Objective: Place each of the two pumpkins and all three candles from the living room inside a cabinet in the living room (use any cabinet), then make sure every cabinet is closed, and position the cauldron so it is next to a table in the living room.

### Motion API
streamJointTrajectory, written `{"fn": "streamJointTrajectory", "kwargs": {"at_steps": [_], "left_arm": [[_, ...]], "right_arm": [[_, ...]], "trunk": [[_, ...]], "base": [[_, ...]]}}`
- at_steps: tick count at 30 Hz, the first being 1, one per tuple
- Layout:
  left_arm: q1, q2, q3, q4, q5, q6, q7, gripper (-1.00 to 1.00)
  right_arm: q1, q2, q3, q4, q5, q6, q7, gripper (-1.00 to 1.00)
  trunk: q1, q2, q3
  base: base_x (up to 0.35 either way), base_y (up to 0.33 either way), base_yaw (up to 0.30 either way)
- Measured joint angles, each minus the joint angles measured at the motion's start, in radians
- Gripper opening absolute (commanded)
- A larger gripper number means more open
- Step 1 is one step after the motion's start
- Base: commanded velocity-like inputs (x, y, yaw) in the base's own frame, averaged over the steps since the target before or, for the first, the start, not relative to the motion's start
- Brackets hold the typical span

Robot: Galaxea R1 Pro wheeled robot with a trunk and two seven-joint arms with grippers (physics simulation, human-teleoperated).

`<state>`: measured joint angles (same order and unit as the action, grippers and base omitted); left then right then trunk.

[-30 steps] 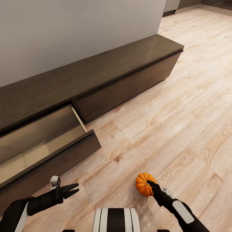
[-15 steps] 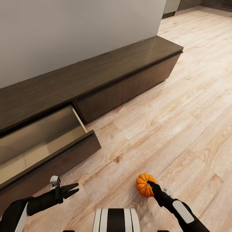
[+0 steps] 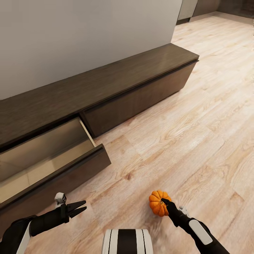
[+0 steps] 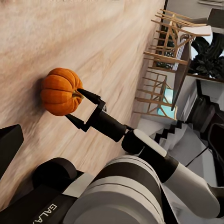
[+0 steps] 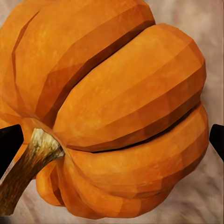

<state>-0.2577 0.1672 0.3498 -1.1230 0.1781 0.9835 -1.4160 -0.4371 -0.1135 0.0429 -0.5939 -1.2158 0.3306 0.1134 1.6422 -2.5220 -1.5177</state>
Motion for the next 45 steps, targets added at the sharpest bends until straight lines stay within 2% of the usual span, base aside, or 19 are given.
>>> {"fn": "streamJointTrajectory", "kwargs": {"at_steps": [11, 16, 20, 23, 29, 45], "left_arm": [[0.000, 0.000, -0.001, 0.000, -0.001, 0.002, 0.004, 1.00], [0.016, -0.028, 0.004, -0.028, 0.029, 0.030, -0.024, 1.00], [0.016, -0.049, -0.011, -0.051, 0.022, 0.053, -0.046, 1.00], [0.017, -0.063, -0.028, -0.064, 0.021, 0.064, -0.054, 1.00], [0.017, -0.064, -0.062, -0.063, 0.021, 0.064, -0.054, 1.00], [0.017, -0.064, -0.063, -0.063, 0.022, 0.064, -0.054, 1.00]], "right_arm": [[0.000, -0.001, -0.001, -0.001, -0.001, 0.003, 0.002, -1.00], [0.006, 0.003, -0.031, -0.012, -0.039, 0.018, 0.019, -1.00], [0.012, -0.008, -0.055, 0.005, -0.029, 0.015, 0.016, -1.00], [0.017, -0.019, -0.051, 0.023, -0.035, 0.016, 0.022, -1.00], [0.017, -0.022, -0.051, 0.057, -0.036, 0.016, 0.023, -1.00], [0.018, -0.022, -0.052, 0.065, -0.040, 0.017, 0.022, -1.00]], "trunk": [[-0.005, 0.003, 0.043], [-0.007, 0.004, 0.062], [-0.009, 0.005, 0.077], [-0.010, 0.005, 0.089], [-0.013, 0.007, 0.112], [-0.020, 0.011, 0.174]], "base": [[0.000, 0.000, 0.000], [0.000, 0.000, 0.000], [0.000, 0.000, 0.000], [0.000, 0.000, 0.000], [0.000, 0.000, 0.000], [0.000, 0.000, 0.000]]}}
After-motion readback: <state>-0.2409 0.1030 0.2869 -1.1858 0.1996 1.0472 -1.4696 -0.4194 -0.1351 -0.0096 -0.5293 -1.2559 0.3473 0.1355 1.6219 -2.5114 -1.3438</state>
